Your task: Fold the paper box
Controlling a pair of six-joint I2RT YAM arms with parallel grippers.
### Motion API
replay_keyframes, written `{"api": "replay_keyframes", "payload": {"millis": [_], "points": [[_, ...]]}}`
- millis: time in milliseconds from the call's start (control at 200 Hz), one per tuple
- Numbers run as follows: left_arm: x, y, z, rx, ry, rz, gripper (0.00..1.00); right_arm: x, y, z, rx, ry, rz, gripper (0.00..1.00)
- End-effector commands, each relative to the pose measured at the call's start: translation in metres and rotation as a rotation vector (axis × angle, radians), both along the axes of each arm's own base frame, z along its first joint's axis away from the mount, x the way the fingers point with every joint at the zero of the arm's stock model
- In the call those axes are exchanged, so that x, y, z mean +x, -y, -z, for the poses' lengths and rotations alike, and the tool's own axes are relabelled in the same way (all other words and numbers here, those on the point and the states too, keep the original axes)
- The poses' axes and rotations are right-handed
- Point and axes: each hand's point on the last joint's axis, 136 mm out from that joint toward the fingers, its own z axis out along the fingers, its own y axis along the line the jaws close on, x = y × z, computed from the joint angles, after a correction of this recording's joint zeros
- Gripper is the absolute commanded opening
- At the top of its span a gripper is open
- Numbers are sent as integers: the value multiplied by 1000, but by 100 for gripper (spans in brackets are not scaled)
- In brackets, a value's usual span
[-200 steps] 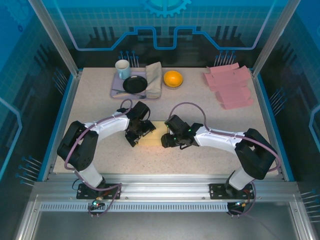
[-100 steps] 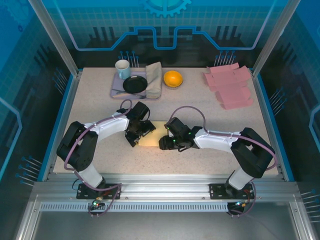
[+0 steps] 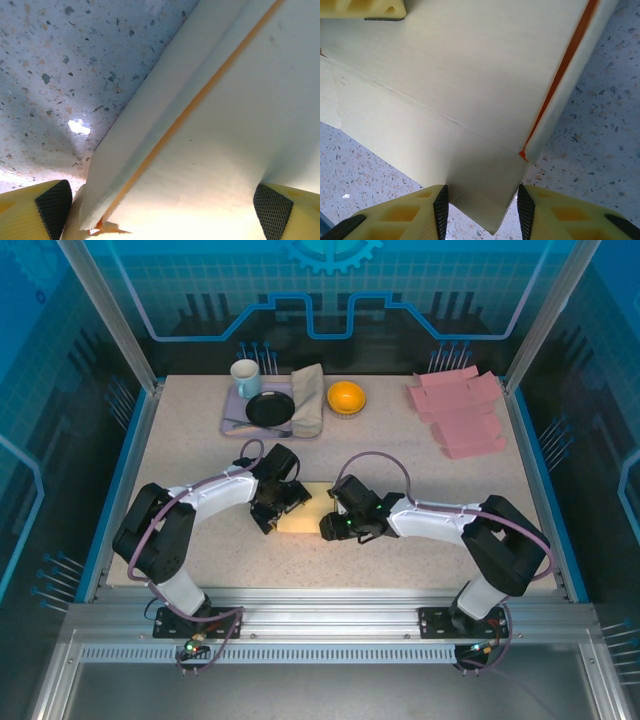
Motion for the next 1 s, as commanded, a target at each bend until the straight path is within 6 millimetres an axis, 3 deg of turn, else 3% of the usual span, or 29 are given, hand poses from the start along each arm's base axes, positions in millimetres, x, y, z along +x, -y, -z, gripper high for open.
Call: {"api": "replay_keyframes", "payload": {"millis": [0, 205, 615, 995], "points": [[-28, -27, 29, 138, -110, -2, 97, 1, 7, 7, -49, 17, -1, 42], [-30, -29, 31, 147, -114, -4, 97, 4, 12, 7, -64, 23, 15, 41], [-25, -24, 29, 130, -108, -20, 97, 30, 23, 0, -37, 67, 30, 40], [-20, -20, 33, 122, -121, -31, 97, 35, 30, 9, -19, 57, 30, 35]]}}
